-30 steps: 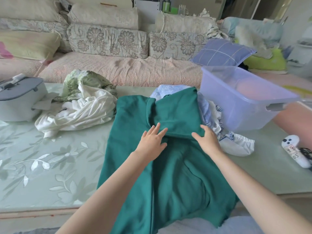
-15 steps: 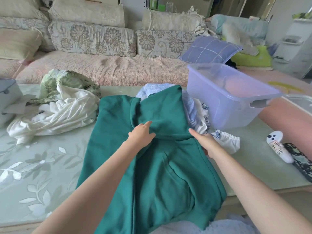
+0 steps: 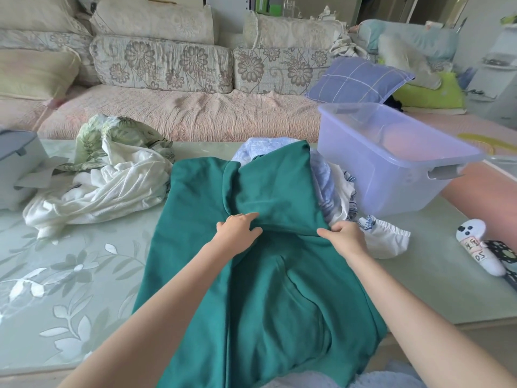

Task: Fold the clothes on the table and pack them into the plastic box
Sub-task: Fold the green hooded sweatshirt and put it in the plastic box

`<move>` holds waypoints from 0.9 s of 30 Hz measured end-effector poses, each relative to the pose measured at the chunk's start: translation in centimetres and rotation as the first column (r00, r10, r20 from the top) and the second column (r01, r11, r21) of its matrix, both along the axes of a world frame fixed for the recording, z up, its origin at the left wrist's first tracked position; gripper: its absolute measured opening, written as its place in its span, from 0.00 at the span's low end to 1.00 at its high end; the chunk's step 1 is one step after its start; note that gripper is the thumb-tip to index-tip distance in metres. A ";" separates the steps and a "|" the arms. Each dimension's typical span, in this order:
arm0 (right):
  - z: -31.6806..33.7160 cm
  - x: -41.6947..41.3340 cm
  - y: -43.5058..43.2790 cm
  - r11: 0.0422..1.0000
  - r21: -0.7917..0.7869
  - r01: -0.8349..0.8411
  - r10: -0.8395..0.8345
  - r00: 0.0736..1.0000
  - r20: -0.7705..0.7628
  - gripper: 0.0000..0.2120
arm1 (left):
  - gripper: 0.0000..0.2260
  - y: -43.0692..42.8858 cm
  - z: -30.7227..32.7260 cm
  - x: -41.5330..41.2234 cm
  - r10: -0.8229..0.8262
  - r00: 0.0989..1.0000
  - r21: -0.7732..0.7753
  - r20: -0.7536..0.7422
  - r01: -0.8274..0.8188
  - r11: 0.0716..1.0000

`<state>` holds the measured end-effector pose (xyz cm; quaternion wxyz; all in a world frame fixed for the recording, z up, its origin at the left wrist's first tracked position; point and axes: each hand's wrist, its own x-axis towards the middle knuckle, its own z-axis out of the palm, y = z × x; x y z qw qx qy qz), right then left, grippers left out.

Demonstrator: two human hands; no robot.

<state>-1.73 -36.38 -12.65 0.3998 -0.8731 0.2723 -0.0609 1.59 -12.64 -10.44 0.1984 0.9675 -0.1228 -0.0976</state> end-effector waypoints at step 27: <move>3.5 -0.7 9.2 0.887 -0.408 -0.215 0.408 0.780 0.475 0.14 | 0.28 -1.4 3.7 3.7 0.220 0.960 -0.637 -0.175 -0.281 0.718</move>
